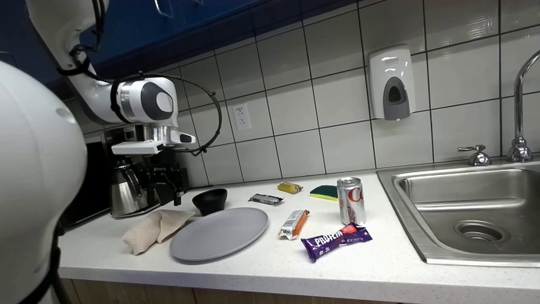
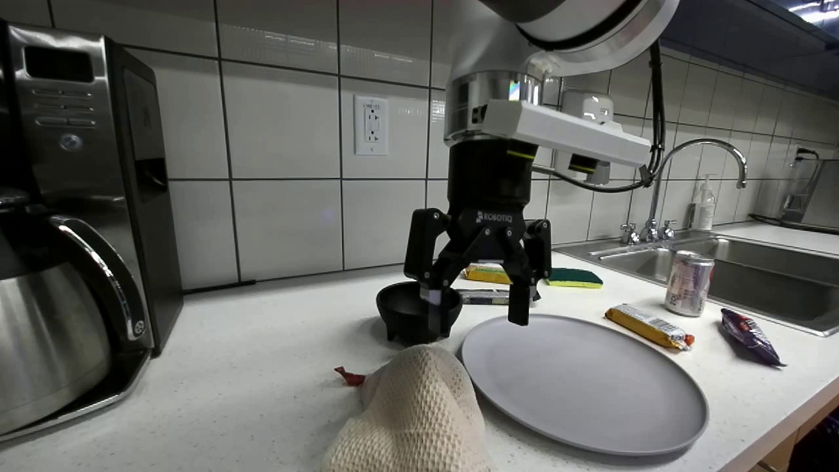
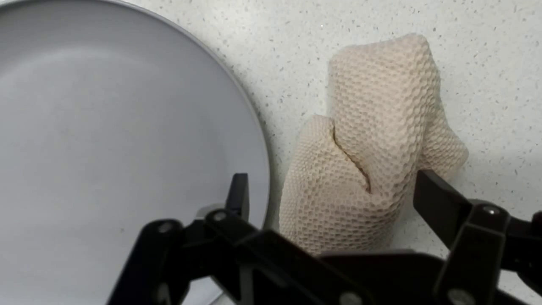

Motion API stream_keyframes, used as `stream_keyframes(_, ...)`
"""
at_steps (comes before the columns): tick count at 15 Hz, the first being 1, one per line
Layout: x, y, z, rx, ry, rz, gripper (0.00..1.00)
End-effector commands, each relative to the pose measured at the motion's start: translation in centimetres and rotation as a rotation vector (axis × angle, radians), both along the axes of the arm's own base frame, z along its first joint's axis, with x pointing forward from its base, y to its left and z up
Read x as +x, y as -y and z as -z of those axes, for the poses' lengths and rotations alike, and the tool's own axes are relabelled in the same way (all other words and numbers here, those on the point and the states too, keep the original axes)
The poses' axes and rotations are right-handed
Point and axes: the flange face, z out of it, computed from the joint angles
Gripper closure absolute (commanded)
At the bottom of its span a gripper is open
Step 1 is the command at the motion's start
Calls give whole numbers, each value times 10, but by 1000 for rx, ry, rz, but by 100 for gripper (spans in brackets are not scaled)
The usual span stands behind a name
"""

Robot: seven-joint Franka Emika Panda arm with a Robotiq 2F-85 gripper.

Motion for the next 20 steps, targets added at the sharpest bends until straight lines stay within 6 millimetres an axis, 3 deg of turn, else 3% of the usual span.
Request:
stream_keyframes(1,-2,5,-2,-21,13,-3,0)
stream_keyframes(11,-9,59,-4,-188,66,34,0)
stream_keyframes(20,-21,119,-11,-220,104,99,0)
